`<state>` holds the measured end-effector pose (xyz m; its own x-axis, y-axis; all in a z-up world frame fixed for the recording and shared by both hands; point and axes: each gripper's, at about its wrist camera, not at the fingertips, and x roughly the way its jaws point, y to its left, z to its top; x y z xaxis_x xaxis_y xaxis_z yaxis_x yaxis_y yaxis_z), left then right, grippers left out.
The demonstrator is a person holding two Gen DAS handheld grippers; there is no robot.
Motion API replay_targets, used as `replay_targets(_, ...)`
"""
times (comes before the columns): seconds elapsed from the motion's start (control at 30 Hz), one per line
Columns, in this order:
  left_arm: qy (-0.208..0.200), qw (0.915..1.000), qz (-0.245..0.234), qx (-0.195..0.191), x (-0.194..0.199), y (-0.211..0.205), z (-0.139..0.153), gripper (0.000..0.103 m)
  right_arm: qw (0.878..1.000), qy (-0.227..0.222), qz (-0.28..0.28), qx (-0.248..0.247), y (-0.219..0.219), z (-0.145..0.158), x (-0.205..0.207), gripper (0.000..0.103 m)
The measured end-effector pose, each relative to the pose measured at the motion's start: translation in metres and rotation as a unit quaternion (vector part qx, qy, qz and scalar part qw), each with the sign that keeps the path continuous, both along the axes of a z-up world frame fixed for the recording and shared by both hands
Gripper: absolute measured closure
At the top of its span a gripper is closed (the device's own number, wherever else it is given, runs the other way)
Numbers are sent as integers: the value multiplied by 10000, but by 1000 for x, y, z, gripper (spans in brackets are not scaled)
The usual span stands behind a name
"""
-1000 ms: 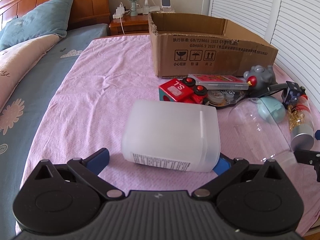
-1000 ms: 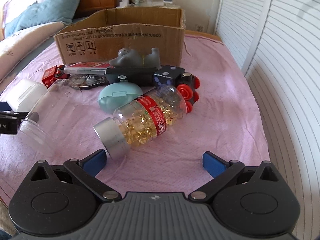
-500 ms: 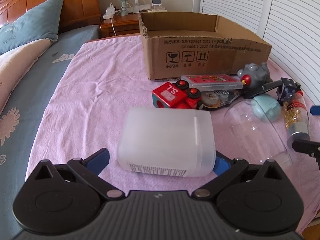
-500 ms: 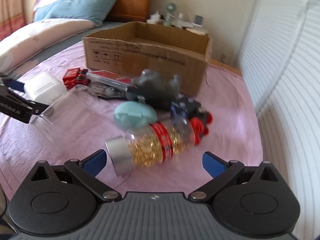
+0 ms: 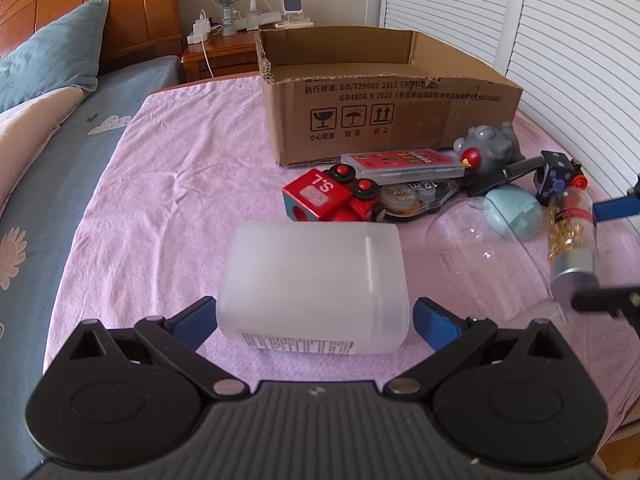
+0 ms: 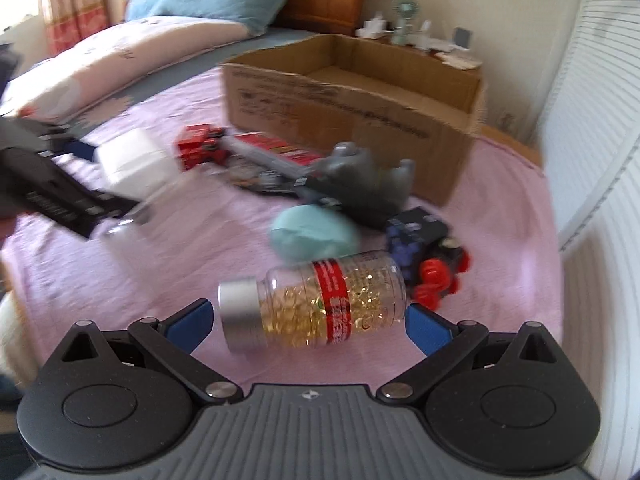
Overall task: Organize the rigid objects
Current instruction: 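Carry the white container into the box with the left tool while the right tool lifts the capsule bottle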
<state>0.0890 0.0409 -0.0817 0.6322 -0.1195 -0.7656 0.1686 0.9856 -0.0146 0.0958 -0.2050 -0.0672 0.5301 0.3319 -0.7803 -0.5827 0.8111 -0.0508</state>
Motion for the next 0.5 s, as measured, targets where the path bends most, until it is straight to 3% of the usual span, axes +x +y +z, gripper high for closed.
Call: replay_targets(0.5, -188, 9993, -161, 273, 4, -7, 4, 1, 9997, -147, -31, -208, 20, -8, 8, 0)
